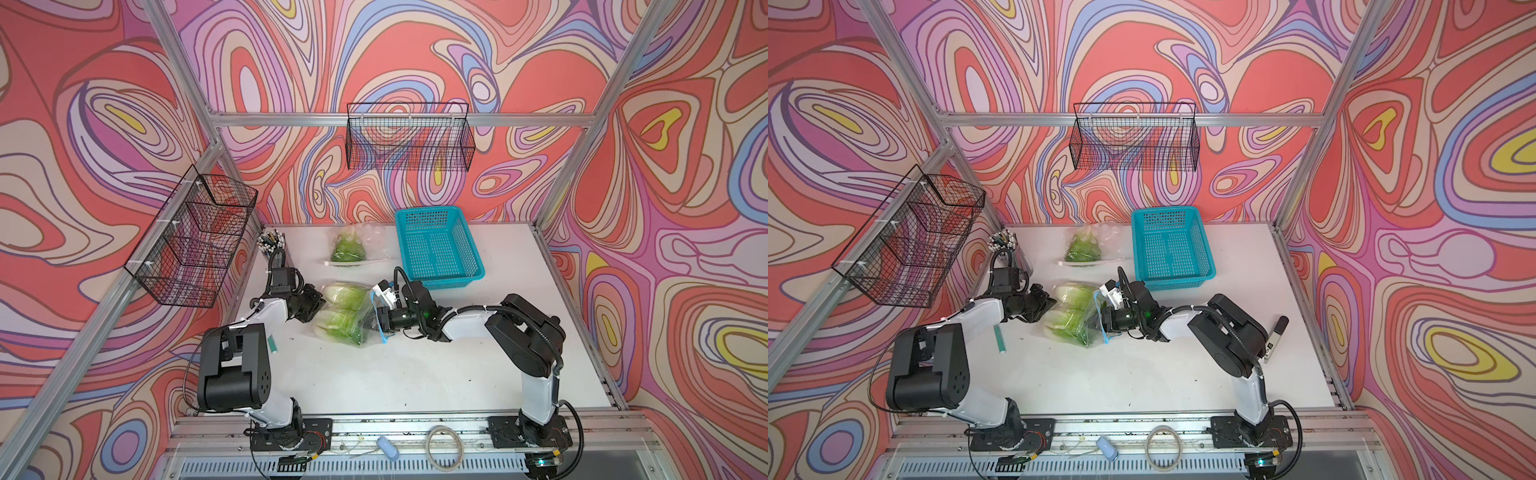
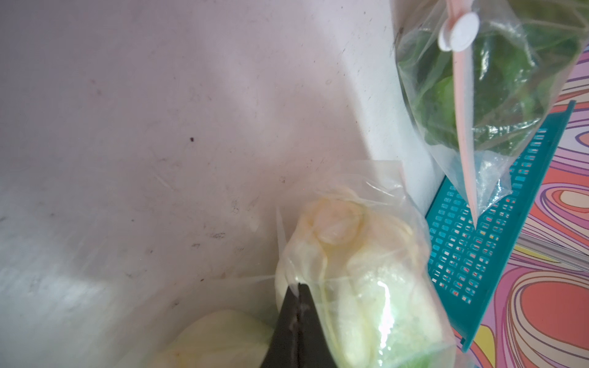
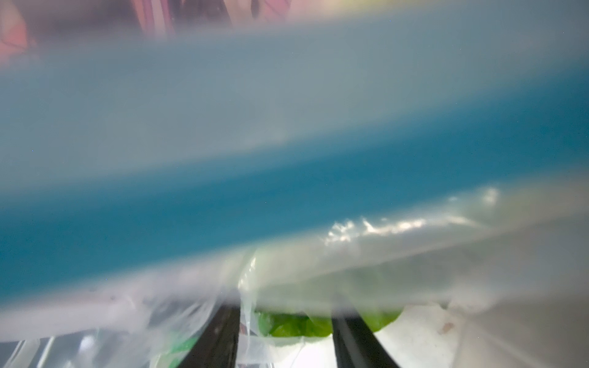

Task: Open the zip-top bag and take out the chinese cabbages
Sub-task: Pick up the Chinese cabbage from the zipper food storage bag.

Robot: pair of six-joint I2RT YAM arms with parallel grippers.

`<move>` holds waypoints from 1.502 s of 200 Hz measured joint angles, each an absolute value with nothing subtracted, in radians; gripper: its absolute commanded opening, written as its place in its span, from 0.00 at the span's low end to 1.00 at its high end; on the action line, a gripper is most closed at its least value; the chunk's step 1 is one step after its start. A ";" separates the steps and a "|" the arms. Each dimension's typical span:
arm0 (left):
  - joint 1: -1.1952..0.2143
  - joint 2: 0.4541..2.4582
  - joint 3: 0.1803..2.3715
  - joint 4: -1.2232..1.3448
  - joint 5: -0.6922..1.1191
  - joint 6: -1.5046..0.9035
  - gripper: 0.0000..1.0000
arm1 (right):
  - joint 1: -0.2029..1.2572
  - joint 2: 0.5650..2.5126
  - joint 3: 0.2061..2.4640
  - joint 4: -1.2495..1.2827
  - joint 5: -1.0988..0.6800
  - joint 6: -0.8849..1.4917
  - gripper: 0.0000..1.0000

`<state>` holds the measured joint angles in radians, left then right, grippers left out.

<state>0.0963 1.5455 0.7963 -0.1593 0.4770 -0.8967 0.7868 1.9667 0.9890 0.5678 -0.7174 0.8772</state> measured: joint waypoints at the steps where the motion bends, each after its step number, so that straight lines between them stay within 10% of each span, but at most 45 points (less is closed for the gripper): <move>1: 0.096 1.546 0.796 -0.159 0.477 -0.897 0.00 | 0.787 1.967 0.989 0.568 -0.717 0.877 0.35; 73: 0.091 1.541 0.789 -0.144 0.469 -0.913 0.00 | 0.787 1.985 0.987 0.597 -0.722 0.913 0.09; 197: 0.054 1.541 0.767 -0.092 0.459 -0.947 0.00 | 0.788 2.052 1.000 0.694 -0.727 0.974 0.25; 227: 0.046 1.541 0.767 -0.085 0.459 -0.948 0.00 | 0.788 2.060 1.001 0.722 -0.730 0.997 0.00; 300: 0.039 1.541 0.807 -0.143 0.432 -0.928 0.00 | 0.789 2.038 1.000 0.666 -0.716 0.954 0.00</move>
